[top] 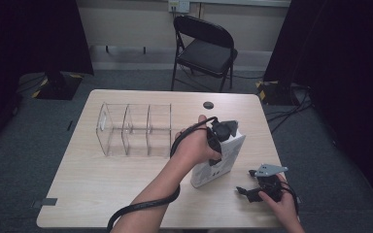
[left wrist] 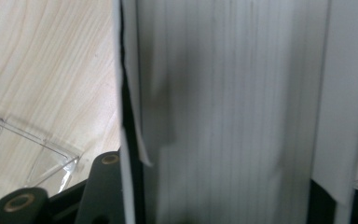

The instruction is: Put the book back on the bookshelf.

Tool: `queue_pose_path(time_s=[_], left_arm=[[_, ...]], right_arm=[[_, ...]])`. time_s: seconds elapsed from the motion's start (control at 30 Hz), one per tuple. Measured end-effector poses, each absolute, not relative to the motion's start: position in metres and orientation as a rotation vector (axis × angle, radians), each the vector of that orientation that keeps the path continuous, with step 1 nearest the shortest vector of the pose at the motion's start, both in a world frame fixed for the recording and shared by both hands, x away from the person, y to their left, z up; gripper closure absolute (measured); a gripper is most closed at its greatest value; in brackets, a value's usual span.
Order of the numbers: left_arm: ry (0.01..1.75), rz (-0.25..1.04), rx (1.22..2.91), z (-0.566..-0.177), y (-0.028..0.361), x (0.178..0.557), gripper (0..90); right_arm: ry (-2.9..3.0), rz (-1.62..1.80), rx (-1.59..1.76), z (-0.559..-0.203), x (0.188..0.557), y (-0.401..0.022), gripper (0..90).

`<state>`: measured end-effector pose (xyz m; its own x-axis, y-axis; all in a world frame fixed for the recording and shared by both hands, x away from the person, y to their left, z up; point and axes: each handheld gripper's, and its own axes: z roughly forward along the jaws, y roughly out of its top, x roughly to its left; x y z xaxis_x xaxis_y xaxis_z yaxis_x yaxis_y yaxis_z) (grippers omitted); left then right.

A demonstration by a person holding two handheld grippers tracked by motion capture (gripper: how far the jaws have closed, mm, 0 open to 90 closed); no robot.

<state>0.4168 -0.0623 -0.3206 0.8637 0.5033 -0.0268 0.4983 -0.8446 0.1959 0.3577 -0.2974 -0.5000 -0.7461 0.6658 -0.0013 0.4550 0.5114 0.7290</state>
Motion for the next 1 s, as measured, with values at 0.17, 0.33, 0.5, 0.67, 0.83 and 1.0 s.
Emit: queue_pose_path(time_s=[0.17, 0.33, 0.5, 0.67, 0.83, 1.0], left_arm=[[0.814, 0.036, 2.826, -0.320, -0.062, 0.416, 52.3], [0.842, 0.013, 2.829, -0.318, -0.059, 0.416, 52.5], [0.877, 0.012, 2.836, -0.313, -0.054, 0.415, 52.7], [0.927, 0.020, 2.811, -0.305, -0.044, 0.412, 52.8], [0.973, 0.023, 2.799, -0.300, -0.031, 0.409, 52.7], [1.007, 0.029, 2.799, -0.300, -0.021, 0.407, 52.8]], right_arm=[[2.475, 1.070, 0.942, -0.500, 0.358, -0.297, 12.0], [2.475, 1.071, 0.938, -0.500, 0.358, -0.298, 12.0], [2.475, 1.069, 0.941, -0.500, 0.358, -0.298, 12.0], [2.474, 1.071, 0.934, -0.500, 0.358, -0.298, 12.0], [2.475, 1.070, 0.939, -0.500, 0.358, -0.298, 12.0], [2.474, 1.070, 0.940, -0.500, 0.358, -0.297, 12.0]])
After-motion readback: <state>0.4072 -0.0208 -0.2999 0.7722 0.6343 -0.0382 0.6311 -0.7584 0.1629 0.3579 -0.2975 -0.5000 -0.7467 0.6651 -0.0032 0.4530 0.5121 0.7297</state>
